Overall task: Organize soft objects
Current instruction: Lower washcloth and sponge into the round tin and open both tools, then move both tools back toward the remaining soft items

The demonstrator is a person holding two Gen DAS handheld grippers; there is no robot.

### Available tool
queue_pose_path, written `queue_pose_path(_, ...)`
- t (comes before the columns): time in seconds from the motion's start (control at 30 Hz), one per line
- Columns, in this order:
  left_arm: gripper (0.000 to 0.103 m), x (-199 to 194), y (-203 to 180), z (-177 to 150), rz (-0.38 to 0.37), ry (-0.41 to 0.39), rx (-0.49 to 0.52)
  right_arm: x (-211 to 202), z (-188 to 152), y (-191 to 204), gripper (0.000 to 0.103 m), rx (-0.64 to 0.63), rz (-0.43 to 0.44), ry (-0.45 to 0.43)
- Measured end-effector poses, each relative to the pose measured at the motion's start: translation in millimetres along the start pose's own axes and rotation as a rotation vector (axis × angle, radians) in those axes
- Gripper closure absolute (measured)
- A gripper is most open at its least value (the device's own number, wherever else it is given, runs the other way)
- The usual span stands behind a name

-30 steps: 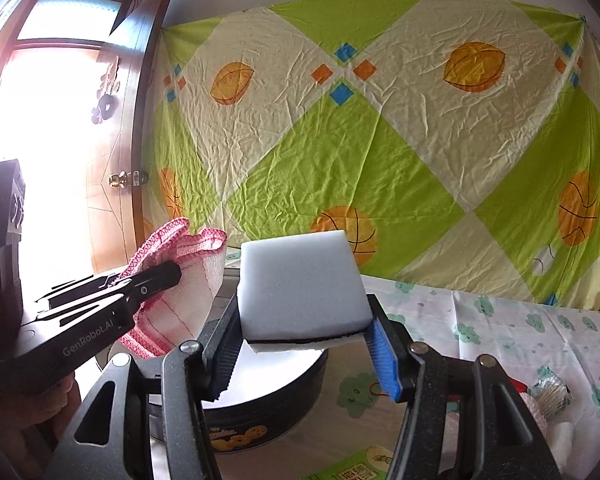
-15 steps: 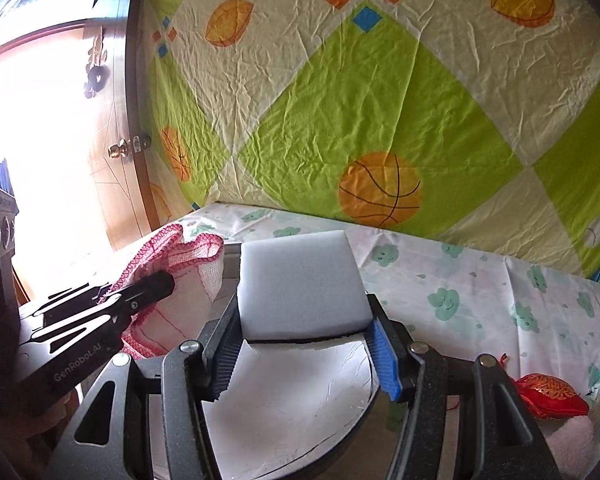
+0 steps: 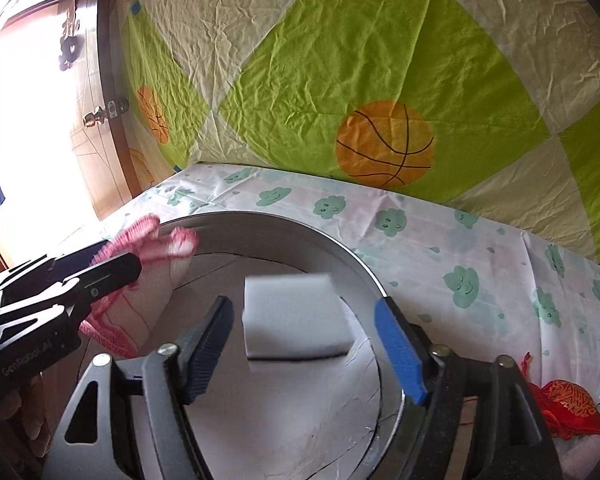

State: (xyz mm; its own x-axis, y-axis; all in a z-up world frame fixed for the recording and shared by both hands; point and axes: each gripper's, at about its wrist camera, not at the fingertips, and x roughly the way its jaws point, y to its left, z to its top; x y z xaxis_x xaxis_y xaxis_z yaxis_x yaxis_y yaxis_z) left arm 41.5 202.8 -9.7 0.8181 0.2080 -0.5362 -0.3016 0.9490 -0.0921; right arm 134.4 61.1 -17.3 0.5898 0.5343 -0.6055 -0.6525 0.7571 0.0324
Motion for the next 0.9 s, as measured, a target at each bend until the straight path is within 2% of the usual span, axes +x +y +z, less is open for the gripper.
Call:
queue_pose_path(0.03, 0.018, -4, -1, -1, 0.007, -0.02, 0.001, -4, 0, -1, 0.02, 0.0, -0.001, -0.008)
queue_pose_path(0.23, 0.008, -34, -13, -7, 0.031, -0.119, 0.036, -56, -9, -21, 0.02, -0.003, 0.003, -0.069)
queue_pose_path(0.37, 0.007, -56, -29, -20, 0.014, -0.175, 0.044, -103, -33, -52, 0.02, 0.02, -0.024, -0.112)
queue_pose_path(0.47, 0.005, -71, -47, -37, -0.031, -0.205, 0.044, -134, -58, -75, 0.02, 0.05, -0.072, -0.132)
queue_pose_path(0.63, 0.005, -86, -82, -63, -0.104, -0.205, 0.083, -172, -105, -95, 0.02, 0.1, -0.133, -0.153)
queue_pose_path(0.8, 0.005, -94, -104, -83, -0.128, -0.197, 0.109, -184, -147, -88, 0.02, 0.093, -0.109, -0.125)
queue_pose_path(0.9, 0.004, -95, -112, -93, -0.145, -0.182, 0.122, -177, -159, -78, 0.02, 0.082, -0.081, -0.095)
